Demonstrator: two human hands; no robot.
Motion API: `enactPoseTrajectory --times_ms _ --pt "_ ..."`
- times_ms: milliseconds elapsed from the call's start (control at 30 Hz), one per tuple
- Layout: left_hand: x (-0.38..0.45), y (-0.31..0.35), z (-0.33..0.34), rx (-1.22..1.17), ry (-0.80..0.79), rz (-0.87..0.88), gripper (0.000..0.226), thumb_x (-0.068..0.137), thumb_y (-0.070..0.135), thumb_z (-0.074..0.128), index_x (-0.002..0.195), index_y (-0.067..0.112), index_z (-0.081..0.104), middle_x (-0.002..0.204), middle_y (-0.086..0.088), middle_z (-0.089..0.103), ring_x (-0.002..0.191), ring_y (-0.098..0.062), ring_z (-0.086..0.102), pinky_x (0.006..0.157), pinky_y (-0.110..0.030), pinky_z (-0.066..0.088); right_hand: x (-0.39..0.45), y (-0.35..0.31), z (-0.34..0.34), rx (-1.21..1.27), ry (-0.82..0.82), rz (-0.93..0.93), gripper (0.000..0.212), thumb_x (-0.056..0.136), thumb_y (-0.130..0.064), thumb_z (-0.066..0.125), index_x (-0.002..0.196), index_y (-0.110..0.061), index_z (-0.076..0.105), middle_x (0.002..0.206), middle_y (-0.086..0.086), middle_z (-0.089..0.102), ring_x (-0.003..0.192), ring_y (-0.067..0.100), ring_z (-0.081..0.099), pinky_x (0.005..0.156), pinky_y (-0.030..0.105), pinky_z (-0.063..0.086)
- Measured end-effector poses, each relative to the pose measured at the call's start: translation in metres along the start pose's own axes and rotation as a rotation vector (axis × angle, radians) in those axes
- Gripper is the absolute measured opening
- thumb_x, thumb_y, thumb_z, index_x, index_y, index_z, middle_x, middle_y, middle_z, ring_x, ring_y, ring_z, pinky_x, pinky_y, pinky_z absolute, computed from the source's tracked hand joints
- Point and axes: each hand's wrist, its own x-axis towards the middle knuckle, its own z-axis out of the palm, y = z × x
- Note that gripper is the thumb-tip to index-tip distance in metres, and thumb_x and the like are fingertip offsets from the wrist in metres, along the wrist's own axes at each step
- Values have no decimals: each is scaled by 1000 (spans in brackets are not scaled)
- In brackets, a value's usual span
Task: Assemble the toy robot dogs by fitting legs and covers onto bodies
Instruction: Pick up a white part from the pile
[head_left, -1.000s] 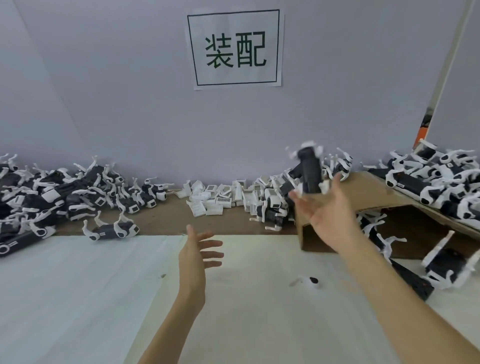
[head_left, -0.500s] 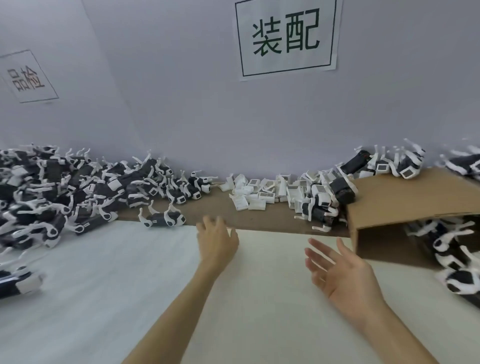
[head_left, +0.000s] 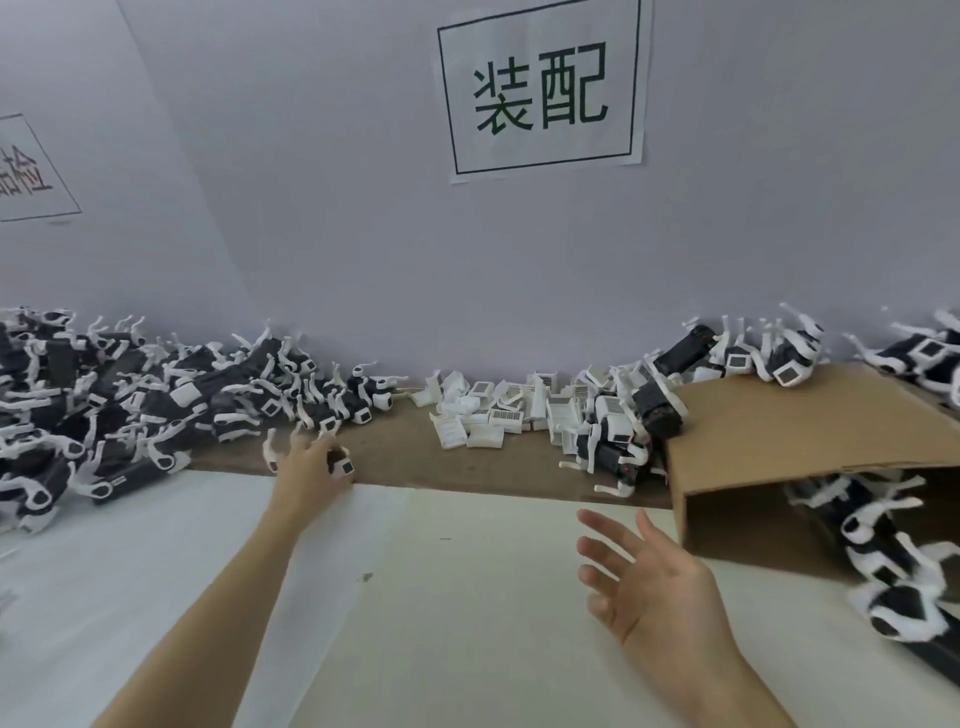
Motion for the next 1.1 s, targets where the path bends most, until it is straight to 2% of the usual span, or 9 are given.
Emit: enactPoseTrajectory --times_ms 67,167,233,333,433,533,733,867,1100 --pt "-16 25 -1 -161 35 76 31 86 19 85 115 14 76 106 -10 66 113 -33 60 122 -52 29 -2 -1 2 13 7 -6 53 95 -49 58 121 -7 76 95 14 69 69 23 65 48 30 49" --pt "-54 84 -5 -456 34 176 34 83 15 87 114 23 76 104 -2 62 94 -23 66 88 -35 54 -6 -2 5 21 30 -22 53 91 -46 62 120 -4 76 95 16 69 68 23 64 49 30 50" --pt "-88 126 -6 -714 16 251 36 83 9 87 111 29 77 108 0 65 91 -10 70 82 -22 57 -9 -3 8 24 56 -40 53 90 -45 63 121 -4 75 99 17 71 70 24 67 49 29 53" --pt "-142 175 -3 -1057 -100 335 35 89 14 85 117 33 77 113 3 74 102 -17 74 88 -27 59 -13 -6 9 49 132 -68 48 98 -43 61 129 -7 69 113 22 75 83 30 76 56 32 60" --pt "-183 204 -3 -1302 -292 334 35 90 33 83 124 28 75 115 -2 78 106 -21 75 87 -26 57 -17 -9 8 100 154 -67 54 97 -47 64 134 -9 59 120 33 69 107 44 72 85 44 60" --pt "-197 208 -2 -1354 -387 329 41 91 38 77 130 25 74 115 -10 77 108 -23 69 96 -36 53 -25 -11 10 95 76 -22 62 95 -52 65 135 -5 62 126 34 66 116 48 67 96 51 59" --pt "-190 191 -5 -1637 -552 238 45 96 24 59 134 4 70 133 -20 69 124 -37 65 99 -43 56 -25 -7 15 116 189 -112 47 88 -21 76 128 3 66 120 26 72 101 34 76 76 36 63" --pt "-196 199 1 -1532 -587 103 47 101 53 60 132 19 72 129 -11 74 119 -32 72 103 -38 57 -22 2 21 -40 261 -316 48 88 -9 75 133 -13 58 124 20 72 109 30 74 88 41 61" --pt "-192 194 3 -1505 -500 60 30 93 32 77 120 19 76 114 -16 76 101 -30 73 88 -36 60 -31 -3 26 -399 238 -344 62 75 -44 79 123 -6 70 110 13 78 104 21 76 91 35 61"
